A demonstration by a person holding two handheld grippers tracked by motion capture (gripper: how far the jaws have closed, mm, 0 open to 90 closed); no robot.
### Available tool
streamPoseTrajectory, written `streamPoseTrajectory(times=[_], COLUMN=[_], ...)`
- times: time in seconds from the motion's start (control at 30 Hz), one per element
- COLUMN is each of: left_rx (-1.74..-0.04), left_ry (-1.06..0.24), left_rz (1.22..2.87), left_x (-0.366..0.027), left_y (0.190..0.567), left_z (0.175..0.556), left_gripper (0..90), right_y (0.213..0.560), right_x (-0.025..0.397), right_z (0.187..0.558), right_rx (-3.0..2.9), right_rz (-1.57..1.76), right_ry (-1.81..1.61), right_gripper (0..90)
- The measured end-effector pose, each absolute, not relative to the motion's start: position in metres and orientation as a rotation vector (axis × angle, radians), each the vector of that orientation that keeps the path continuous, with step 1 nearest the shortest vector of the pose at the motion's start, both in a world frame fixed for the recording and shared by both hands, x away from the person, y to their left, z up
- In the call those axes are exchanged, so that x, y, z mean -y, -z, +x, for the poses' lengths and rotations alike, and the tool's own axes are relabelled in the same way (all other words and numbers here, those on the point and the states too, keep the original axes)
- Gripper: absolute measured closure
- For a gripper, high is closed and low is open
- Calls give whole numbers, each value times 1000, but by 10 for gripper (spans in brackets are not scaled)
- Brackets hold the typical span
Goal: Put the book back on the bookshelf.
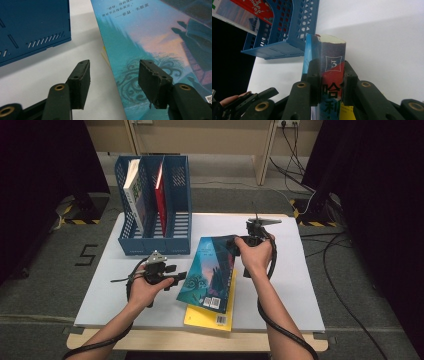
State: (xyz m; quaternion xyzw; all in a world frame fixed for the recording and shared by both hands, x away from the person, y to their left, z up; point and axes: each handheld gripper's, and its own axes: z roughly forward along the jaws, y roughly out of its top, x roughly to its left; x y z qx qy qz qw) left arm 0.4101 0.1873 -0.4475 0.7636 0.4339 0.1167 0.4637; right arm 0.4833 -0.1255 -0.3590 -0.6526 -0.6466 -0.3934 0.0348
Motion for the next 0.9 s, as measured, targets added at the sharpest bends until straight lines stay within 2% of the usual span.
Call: streamPoseTrajectory(times=[0.9], left_rx=[-1027], left_ry=[-293], left_rz=[1853], left_x=[-180], left_y=[431], left_z=[414], left_gripper=[421], right_y=[342], right_x=[115], right_z=[488], right_rx=[1999], right_rz=[-2058], right_ry=[1317], right_gripper=[747])
